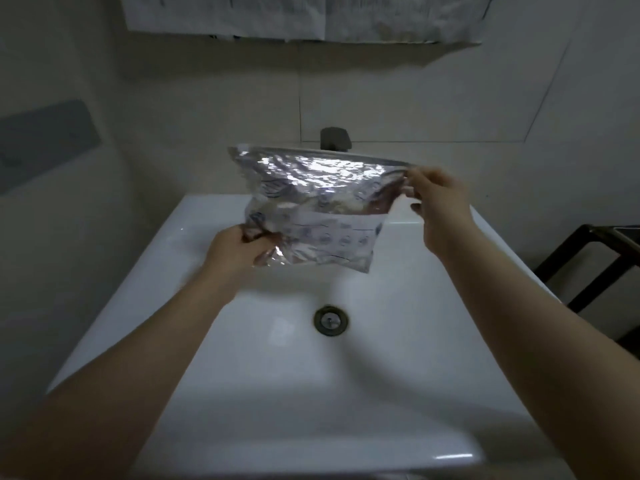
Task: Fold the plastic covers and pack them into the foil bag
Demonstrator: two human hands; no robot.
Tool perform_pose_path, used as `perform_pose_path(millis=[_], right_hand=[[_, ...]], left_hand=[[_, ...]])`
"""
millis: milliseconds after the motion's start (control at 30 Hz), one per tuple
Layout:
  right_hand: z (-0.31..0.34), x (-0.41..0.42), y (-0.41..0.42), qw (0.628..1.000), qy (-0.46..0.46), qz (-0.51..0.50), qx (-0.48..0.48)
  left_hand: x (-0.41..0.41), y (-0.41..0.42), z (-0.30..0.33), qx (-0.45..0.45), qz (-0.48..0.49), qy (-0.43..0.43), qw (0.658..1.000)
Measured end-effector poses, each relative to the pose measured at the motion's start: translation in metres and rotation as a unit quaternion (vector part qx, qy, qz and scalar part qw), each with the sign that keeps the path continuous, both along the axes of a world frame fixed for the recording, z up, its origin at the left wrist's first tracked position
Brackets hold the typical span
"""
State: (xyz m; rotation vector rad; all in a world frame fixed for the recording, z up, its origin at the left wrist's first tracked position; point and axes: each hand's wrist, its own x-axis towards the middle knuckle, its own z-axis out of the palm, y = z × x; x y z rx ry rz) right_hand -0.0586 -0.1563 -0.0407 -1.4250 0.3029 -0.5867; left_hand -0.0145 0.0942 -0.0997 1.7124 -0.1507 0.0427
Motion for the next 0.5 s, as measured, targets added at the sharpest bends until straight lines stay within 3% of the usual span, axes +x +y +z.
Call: perform_pose_path(millis=[67,133,300,400,500], right_hand=[[0.019,0.008,0.019,0.992,-0.008,0.035,-0.123],[0.036,0.026,0.036,0.982,-0.029,0.051,-0.18],[0.063,0.095,0.071,0.925,-0.038,-0.022,-0.377],[0.066,0.134,0.075,0.875,0.035,-0.049,-0.48],[0.068,0.163,0.071,0.838,0.141,-0.049,-0.525]], left_hand=[[0.016,0.019,0.014,-0.054,0.025,0.0,0.998],[0.035,0.034,0.025,-0.074,0.011,0.002,0.997],[0.095,0.059,0.028,-0.037,0.084,-0.053,0.994],[0.127,0.063,0.014,0.037,0.098,-0.071,0.992],[0.157,0.066,0.001,0.178,0.091,-0.046,0.979]])
